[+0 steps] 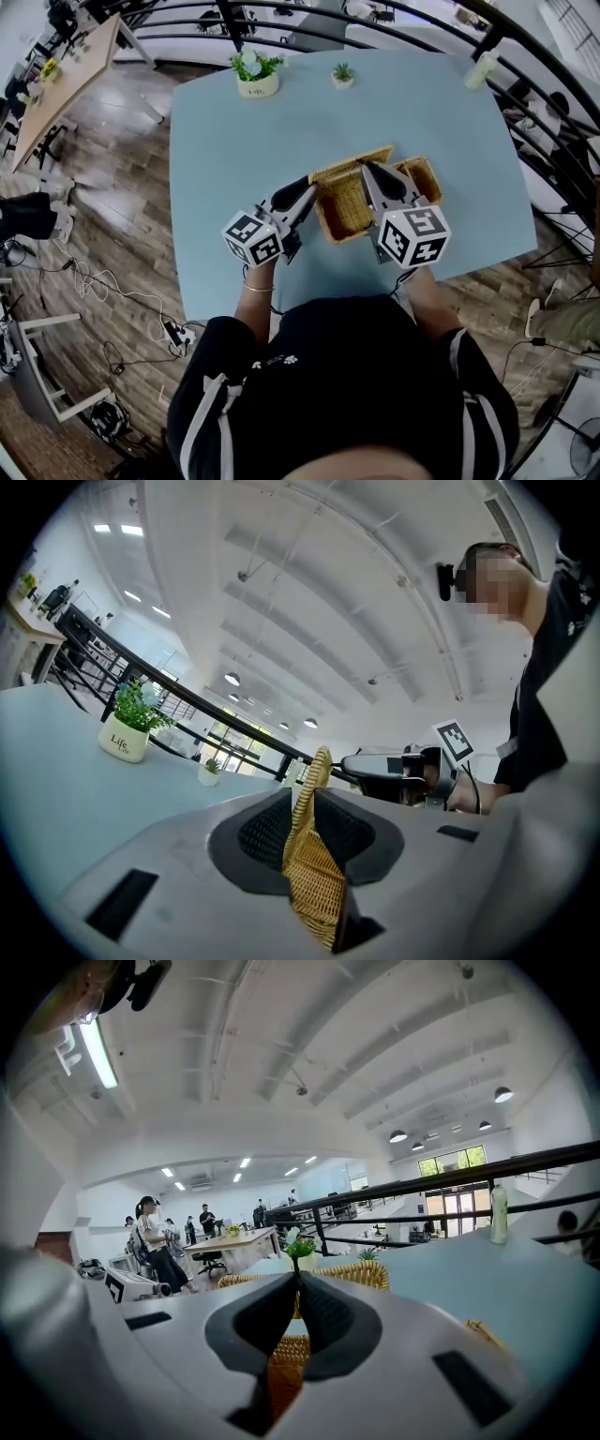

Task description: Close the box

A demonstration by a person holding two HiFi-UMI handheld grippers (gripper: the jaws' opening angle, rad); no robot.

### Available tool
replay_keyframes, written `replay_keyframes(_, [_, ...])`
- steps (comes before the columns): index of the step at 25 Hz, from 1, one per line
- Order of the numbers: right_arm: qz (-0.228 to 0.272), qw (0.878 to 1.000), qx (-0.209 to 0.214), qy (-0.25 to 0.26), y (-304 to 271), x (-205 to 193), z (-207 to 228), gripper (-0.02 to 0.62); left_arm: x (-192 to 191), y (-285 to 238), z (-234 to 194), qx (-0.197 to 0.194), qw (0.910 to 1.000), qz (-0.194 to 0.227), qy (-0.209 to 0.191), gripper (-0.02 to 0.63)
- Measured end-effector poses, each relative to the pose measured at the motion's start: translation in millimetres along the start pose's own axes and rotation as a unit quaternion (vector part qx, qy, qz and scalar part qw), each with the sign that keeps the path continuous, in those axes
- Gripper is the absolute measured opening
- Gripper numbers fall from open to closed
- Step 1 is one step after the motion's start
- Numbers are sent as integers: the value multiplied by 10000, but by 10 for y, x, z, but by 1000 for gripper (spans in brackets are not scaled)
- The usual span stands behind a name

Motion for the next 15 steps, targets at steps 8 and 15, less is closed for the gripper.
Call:
replay_keyframes(8, [17, 10000, 49, -45, 171, -38, -19, 15, -68, 35, 93, -27, 9999, -39, -136, 69])
replay_keyframes(15, [3, 9999, 104, -107, 278, -77, -46, 15, -109, 58, 147, -15, 9996, -142, -264, 79])
Point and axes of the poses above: the fingertips, and each gripper's own axes: y backward along the fingers, z to its right, x out of its top, the point moved 4 cm from there along y, backward along the fingers, and after that the axes turned 11 degrees about y, right-handed, at the moved point
